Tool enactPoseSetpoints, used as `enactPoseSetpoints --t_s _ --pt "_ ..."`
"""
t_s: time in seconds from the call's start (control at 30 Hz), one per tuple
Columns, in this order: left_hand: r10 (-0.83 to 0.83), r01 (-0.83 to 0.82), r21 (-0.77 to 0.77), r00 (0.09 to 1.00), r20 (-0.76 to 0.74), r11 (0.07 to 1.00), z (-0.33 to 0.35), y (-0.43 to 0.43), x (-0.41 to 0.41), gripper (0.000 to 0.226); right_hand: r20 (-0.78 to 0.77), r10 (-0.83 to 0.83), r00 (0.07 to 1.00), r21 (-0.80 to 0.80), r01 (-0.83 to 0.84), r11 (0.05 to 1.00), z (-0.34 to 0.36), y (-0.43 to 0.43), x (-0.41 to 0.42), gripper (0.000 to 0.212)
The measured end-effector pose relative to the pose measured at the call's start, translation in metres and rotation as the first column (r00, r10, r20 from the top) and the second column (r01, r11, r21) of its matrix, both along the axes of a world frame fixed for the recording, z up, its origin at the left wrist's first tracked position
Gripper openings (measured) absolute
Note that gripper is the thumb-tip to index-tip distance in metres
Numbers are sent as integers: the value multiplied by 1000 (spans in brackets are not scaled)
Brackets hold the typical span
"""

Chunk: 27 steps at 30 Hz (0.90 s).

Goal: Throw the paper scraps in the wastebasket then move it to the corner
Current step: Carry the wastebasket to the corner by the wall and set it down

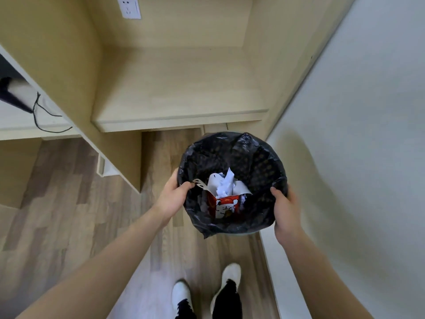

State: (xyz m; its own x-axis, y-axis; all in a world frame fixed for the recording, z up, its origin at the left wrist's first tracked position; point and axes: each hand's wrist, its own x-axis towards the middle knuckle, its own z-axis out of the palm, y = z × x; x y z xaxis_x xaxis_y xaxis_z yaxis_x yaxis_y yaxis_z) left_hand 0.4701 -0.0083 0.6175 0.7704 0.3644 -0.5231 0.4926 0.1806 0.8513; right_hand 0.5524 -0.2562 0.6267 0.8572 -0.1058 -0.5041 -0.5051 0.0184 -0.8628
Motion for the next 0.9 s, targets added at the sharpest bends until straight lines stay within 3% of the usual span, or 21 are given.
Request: enactPoseSetpoints --t_s 0.3,0.5,0.6,0.9 --pt "-32 41 46 981 -192 998 -129 -14 105 45 -121 31 992 -117 -45 992 -132 -19 107 27" --pt "-49 68 67 965 -258 995 -274 -11 176 37 -194 11 981 -158 -42 986 -272 -17 176 35" --pt "-48 67 64 963 -265 996 -365 -8 217 37 -205 -24 978 -183 -15 983 -363 -9 210 27" --pt "-111 151 106 941 -320 983 -549 12 263 41 -253 -94 963 -221 37 975 -551 14 258 26"
